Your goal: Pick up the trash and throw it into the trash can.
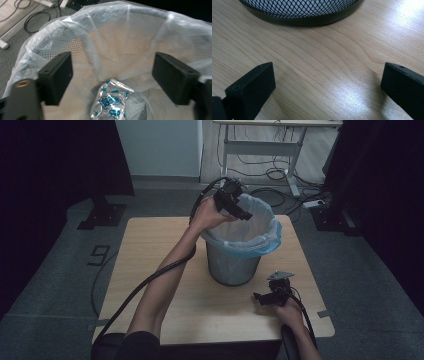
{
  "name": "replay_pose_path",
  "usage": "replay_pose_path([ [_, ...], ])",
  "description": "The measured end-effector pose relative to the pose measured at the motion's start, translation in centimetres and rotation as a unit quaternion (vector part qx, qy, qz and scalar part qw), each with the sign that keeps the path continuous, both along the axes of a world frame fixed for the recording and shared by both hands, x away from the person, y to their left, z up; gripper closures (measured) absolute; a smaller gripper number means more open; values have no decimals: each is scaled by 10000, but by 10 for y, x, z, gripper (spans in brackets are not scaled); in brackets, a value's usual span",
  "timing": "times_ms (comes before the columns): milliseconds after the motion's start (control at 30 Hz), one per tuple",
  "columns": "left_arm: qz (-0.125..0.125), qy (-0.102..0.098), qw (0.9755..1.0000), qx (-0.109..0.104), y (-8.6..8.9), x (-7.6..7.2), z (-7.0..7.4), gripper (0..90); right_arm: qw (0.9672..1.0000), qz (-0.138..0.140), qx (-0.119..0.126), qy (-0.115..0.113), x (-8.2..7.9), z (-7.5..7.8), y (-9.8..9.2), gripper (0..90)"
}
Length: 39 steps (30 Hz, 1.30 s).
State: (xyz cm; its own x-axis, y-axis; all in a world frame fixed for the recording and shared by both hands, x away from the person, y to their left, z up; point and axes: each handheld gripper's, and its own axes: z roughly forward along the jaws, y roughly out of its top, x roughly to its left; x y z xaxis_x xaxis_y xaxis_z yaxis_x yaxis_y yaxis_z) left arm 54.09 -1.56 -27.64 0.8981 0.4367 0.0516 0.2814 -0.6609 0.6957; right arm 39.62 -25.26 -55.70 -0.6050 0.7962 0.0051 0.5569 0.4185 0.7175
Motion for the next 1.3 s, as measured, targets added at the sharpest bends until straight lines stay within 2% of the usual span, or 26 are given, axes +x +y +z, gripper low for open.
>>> replay_pose_path([
  [100,-31,-41,10000,-4,7,-5,2,129,10000,0,-1,-3,0,0,0,0],
  [300,-17,-74,10000,-51,28,-12,4,0,10000,-1,-2,-5,0,0,0,0],
  [567,136,-148,9996,-215,56,-19,3,0,10000,1,-9,-7,0,0,0,0],
  [867,199,-190,9990,-364,80,-24,0,0,10000,0,-2,-8,0,0,0,0],
  [900,222,-198,9986,-441,86,-25,-1,0,10000,0,-2,-7,0,0,0,0],
  [1133,292,-236,9978,-542,105,-31,-3,0,10000,1,-4,-7,0,0,0,0],
  [1300,371,-269,9972,-588,125,-35,-5,0,10000,3,-12,-10,0,0,0,0],
])
